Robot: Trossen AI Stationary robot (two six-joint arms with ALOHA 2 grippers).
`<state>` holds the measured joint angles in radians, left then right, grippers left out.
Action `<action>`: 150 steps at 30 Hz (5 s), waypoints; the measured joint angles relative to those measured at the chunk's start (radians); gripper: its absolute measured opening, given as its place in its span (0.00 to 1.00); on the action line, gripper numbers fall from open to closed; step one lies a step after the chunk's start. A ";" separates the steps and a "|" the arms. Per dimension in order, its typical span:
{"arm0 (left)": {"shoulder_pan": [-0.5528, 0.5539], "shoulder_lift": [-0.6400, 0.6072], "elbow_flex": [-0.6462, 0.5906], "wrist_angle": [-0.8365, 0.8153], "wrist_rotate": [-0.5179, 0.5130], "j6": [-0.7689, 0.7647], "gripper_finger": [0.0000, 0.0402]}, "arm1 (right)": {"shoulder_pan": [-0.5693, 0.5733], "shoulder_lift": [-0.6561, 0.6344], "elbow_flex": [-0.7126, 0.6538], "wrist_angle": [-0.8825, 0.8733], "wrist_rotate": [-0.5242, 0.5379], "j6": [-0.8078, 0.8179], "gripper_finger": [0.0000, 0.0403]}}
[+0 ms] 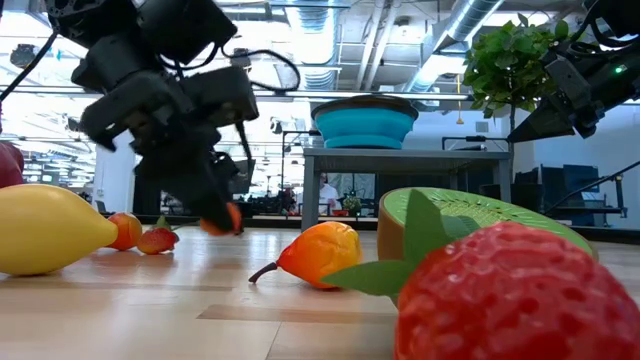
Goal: Pick & Place Fruit
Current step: Put the yellow pear into the strainer bowl, then put the top strawberry into the strainer bowl
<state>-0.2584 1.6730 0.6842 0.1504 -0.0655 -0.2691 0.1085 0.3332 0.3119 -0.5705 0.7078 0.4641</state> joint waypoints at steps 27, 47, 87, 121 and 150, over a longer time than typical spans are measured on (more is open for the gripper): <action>0.169 -0.004 0.365 0.062 -0.103 0.258 0.30 | 0.000 0.000 0.000 0.000 0.000 0.000 0.00; 0.522 -0.004 0.599 0.107 -0.152 0.473 0.30 | 0.000 0.000 0.000 0.000 0.000 0.000 0.00; 0.662 -0.004 0.600 0.152 -0.051 0.384 0.60 | 0.000 0.000 0.000 0.000 0.000 -0.001 0.00; 0.529 -0.004 0.599 0.166 -0.051 0.290 0.32 | 0.000 0.000 0.000 0.000 0.000 0.000 0.00; 0.191 -0.150 0.595 -0.338 0.105 0.061 0.12 | -0.001 0.000 0.000 -0.001 0.000 0.000 0.00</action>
<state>-0.0676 1.5234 1.2793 -0.1876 0.0394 -0.2079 0.1079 0.3332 0.3115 -0.5713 0.7082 0.4641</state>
